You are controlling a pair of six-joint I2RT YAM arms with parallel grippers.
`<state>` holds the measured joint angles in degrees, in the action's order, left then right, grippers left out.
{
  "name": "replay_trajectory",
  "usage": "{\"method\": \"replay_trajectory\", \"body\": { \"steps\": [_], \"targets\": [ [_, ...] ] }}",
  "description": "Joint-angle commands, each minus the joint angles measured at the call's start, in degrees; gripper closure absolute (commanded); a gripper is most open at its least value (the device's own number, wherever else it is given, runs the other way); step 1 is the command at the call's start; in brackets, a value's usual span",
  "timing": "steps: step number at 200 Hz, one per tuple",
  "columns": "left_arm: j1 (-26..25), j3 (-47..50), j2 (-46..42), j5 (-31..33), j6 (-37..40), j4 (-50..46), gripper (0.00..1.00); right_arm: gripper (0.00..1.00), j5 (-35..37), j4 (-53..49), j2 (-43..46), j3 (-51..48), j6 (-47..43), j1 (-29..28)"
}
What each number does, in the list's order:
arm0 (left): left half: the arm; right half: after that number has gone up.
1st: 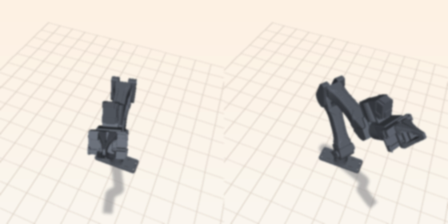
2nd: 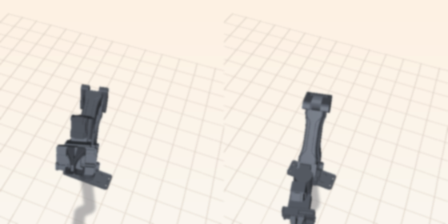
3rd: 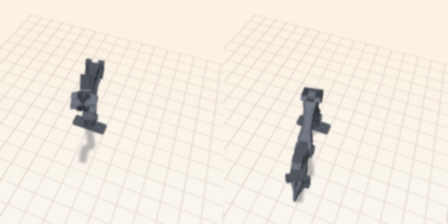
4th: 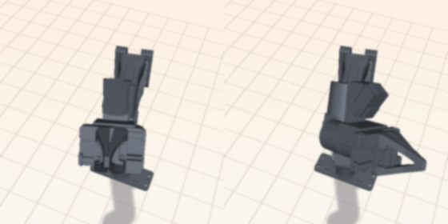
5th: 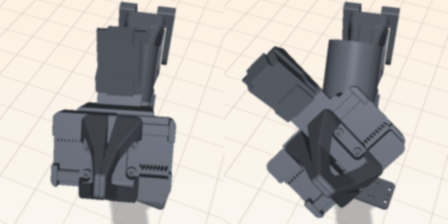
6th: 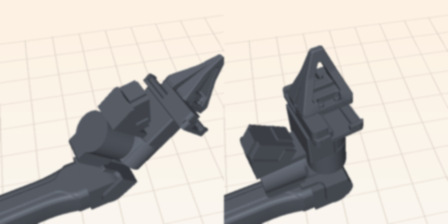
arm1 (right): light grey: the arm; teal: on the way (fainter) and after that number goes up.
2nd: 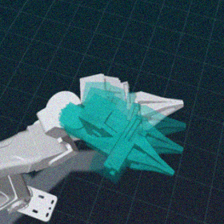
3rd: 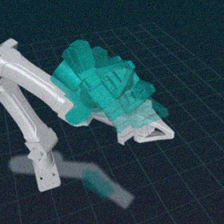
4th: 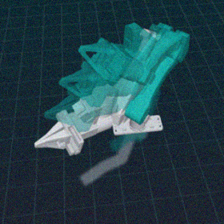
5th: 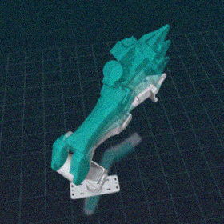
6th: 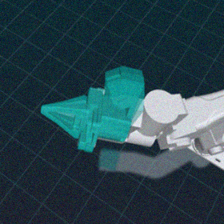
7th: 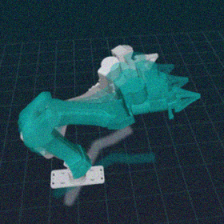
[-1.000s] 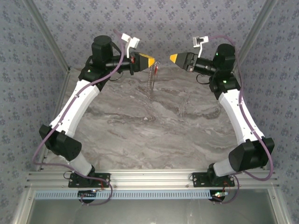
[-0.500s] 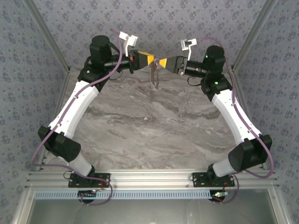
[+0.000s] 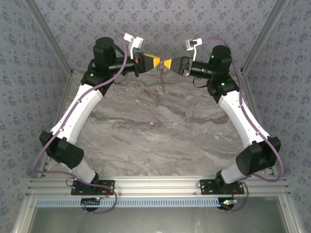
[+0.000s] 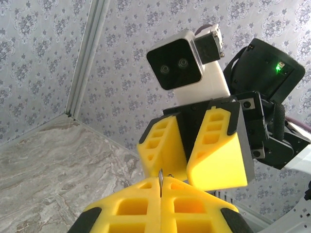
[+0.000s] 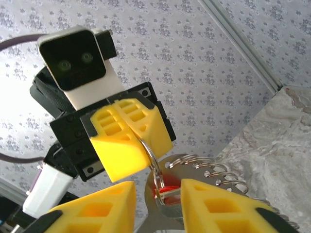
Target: Put the keys on the keyring
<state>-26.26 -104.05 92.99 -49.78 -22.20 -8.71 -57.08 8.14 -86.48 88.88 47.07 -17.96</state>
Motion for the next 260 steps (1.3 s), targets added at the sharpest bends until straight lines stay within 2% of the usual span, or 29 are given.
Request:
{"method": "replay_trajectory", "body": {
  "steps": [1, 21, 52, 182, 229, 260],
  "targets": [
    [0.37, 0.60, -2.64, 0.08, -0.38, 3.17, 1.00, 0.76, -1.44, 1.27, -0.89, 2.41, -0.10, -0.41],
    [0.42, 0.84, -2.65, 0.49, -0.52, 3.62, 1.00, 0.89, -2.13, 0.93, -1.32, 2.86, -0.31, -0.46],
    [0.51, 1.03, -2.58, 0.91, -0.57, 3.95, 1.00, 1.00, -2.79, 0.39, -1.47, 2.96, -0.57, -0.50],
    [0.60, 1.48, -2.19, 1.71, -1.27, 5.98, 1.00, 1.00, -4.07, 0.12, -4.31, 3.99, -0.40, -4.08],
    [0.89, 1.96, -2.41, 2.12, -1.77, 7.23, 1.00, 1.00, -4.88, -0.76, -3.39, 1.78, -0.34, -2.16],
    [1.25, 2.53, -2.77, 2.11, -2.60, 8.59, 1.00, 0.85, -4.78, -0.85, -0.82, -1.08, -0.02, 0.91]
  ]
}}
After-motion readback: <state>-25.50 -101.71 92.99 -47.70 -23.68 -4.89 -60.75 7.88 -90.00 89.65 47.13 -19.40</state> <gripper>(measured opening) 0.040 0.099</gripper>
